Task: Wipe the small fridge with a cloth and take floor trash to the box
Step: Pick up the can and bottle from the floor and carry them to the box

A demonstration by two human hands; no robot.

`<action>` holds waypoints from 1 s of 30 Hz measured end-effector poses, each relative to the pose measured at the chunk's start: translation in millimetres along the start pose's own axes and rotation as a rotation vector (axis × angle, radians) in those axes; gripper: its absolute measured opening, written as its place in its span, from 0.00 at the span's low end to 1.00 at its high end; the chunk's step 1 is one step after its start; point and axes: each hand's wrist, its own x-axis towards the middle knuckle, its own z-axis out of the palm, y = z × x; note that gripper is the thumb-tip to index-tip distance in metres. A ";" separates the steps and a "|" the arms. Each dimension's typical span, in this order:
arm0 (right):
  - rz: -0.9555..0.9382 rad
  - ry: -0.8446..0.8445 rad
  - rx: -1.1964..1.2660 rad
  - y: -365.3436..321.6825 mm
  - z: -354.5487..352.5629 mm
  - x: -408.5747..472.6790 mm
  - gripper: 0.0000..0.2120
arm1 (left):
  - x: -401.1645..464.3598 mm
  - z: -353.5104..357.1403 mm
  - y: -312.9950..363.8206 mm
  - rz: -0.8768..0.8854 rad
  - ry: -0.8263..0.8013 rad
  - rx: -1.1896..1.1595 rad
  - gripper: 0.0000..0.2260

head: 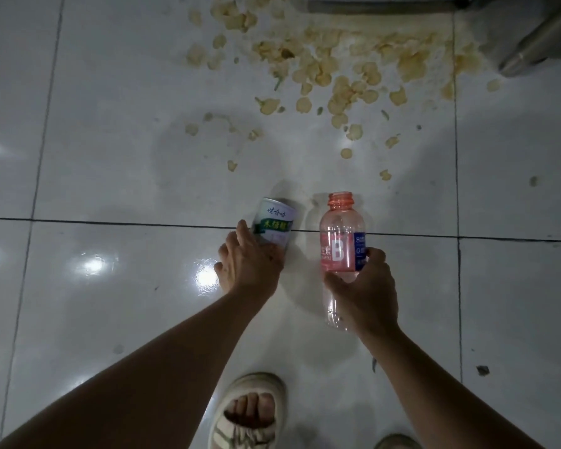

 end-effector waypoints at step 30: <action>-0.015 0.149 0.116 -178.7 -364.1 -172.8 0.30 | -219.4 -333.7 219.5 0.182 0.063 -0.274 0.24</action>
